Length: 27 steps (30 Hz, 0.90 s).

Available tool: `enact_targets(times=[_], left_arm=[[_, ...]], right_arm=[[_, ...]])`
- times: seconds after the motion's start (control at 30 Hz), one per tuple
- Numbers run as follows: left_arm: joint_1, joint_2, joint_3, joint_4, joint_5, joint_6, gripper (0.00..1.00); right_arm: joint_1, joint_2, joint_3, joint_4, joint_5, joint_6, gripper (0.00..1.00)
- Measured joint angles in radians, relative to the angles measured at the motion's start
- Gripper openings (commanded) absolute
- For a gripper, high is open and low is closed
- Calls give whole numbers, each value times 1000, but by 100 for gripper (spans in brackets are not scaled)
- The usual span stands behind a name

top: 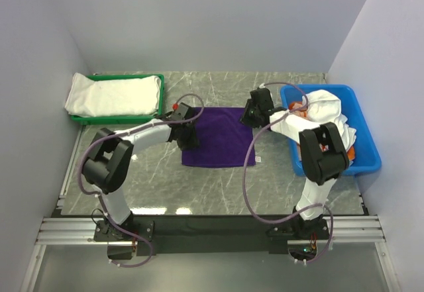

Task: Fold and stack the towels
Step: Fold the towel

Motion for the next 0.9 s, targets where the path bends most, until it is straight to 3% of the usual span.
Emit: enact_targets(times=[0.2, 0.47, 0.67, 0.73, 0.8, 0.9], left_arm=[[-5, -3, -107, 34, 46, 4, 36], [-6, -150, -297, 102, 90, -2, 39], [-9, -272, -380, 29, 103, -4, 54], [-11, -294, -376, -21, 101, 0, 66], [-11, -302, -343, -84, 94, 14, 78], [-10, -294, -239, -141, 76, 45, 87]], right_arm=[[-33, 122, 12, 13, -6, 52, 31], [-40, 92, -50, 36, -30, 119, 32], [-34, -34, -193, 14, -70, 123, 33], [-34, -65, -206, -26, -62, 89, 34], [-35, -91, -201, -64, -55, 27, 36], [-36, -107, -148, -124, -52, -110, 38]])
